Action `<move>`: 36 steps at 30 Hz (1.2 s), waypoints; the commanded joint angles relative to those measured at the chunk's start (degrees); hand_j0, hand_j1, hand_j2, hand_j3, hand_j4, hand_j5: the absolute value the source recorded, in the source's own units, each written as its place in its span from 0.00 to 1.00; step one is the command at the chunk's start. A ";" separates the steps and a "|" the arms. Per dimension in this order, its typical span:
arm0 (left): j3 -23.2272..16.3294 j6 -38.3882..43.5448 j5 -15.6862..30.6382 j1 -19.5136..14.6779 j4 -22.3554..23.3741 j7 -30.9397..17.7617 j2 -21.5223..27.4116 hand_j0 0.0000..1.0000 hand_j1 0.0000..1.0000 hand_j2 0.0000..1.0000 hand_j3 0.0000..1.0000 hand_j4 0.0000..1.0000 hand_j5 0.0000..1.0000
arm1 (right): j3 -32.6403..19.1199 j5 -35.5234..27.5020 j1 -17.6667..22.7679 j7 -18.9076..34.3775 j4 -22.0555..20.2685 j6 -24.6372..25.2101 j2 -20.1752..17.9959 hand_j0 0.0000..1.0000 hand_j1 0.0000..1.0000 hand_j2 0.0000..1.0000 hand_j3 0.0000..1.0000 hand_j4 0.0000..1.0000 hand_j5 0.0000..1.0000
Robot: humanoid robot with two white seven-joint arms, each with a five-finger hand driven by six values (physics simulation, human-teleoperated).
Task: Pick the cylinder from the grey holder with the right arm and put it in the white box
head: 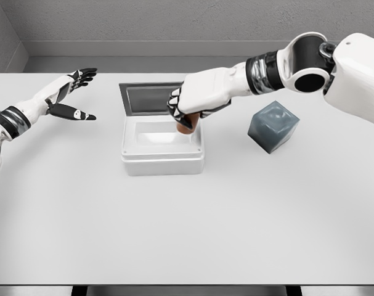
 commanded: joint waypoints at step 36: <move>0.02 0.08 0.42 0.00 -0.14 0.01 0.03 1.00 1.00 1.00 1.00 1.00 1.00 | -0.19 0.19 0.18 -0.04 -0.02 0.12 0.65 0.76 0.76 0.76 0.76 0.76 0.76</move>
